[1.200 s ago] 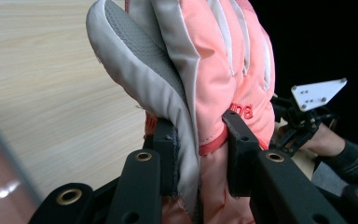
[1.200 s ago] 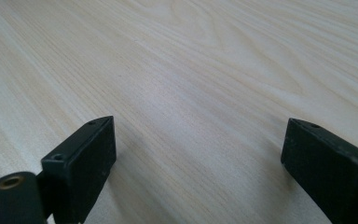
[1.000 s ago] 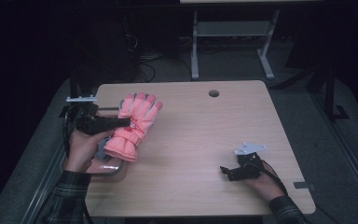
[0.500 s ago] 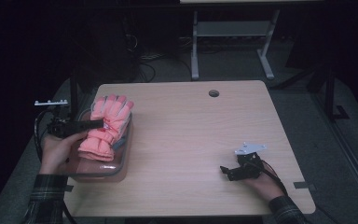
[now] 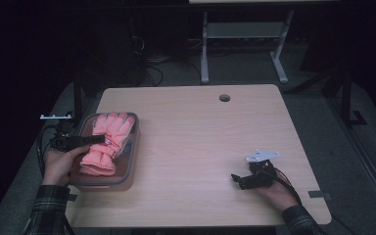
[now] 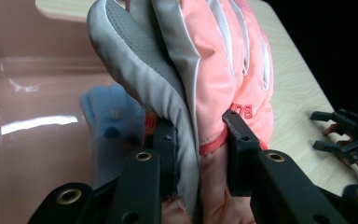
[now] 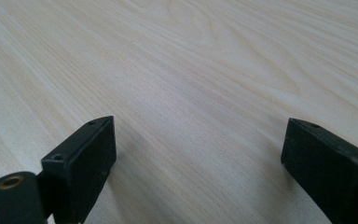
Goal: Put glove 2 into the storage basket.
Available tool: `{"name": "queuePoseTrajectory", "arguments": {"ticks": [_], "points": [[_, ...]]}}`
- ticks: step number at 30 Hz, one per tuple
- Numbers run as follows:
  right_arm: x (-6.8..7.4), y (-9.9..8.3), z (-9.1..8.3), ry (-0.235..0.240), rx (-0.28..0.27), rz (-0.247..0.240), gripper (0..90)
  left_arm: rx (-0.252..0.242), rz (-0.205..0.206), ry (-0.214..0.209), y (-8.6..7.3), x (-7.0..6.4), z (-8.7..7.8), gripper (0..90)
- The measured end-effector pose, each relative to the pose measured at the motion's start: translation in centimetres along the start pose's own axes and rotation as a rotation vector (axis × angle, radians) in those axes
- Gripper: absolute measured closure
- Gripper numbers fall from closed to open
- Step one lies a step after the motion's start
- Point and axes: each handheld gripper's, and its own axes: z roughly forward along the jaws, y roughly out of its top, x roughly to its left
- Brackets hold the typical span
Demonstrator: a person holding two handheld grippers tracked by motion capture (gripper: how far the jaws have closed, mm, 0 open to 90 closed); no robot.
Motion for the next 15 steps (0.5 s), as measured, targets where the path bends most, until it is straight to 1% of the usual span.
{"name": "queuePoseTrajectory", "arguments": {"ticks": [2, 3, 4, 5, 9, 13, 15], "points": [[0.0, 0.0, 0.0, 0.0, -0.001, 0.002, 9.8, 0.009, -0.001, -0.001, -0.1, 0.2, 0.3, 70.2], [0.0, 0.0, 0.0, 0.0, 0.0, -0.001, 9.8, 0.015, -0.01, 0.002, -0.1, 0.2, 0.4, 70.2], [0.0, 0.0, 0.0, 0.0, 0.0, 0.0, 9.8, 0.021, -0.005, 0.002, -0.1, 0.3, 0.6, 70.1], [0.0, 0.0, 0.0, 0.001, -0.001, 0.003, 9.8, 0.028, -0.012, 0.001, -0.1, 0.4, 0.8, 70.2], [0.0, 0.0, 0.0, -0.001, 0.0, 0.004, 9.8, 0.038, -0.021, 0.002, -0.2, 0.8, 1.3, 70.1], [0.0, 0.0, 0.0, -0.003, 0.0, 0.006, 9.8, 0.052, -0.028, 0.016, -0.2, 1.0, 1.7, 70.1], [0.0, 0.0, 0.0, -0.003, 0.0, 0.007, 9.8, 0.061, -0.027, 0.034, -0.2, 1.1, 2.0, 70.1]]}}
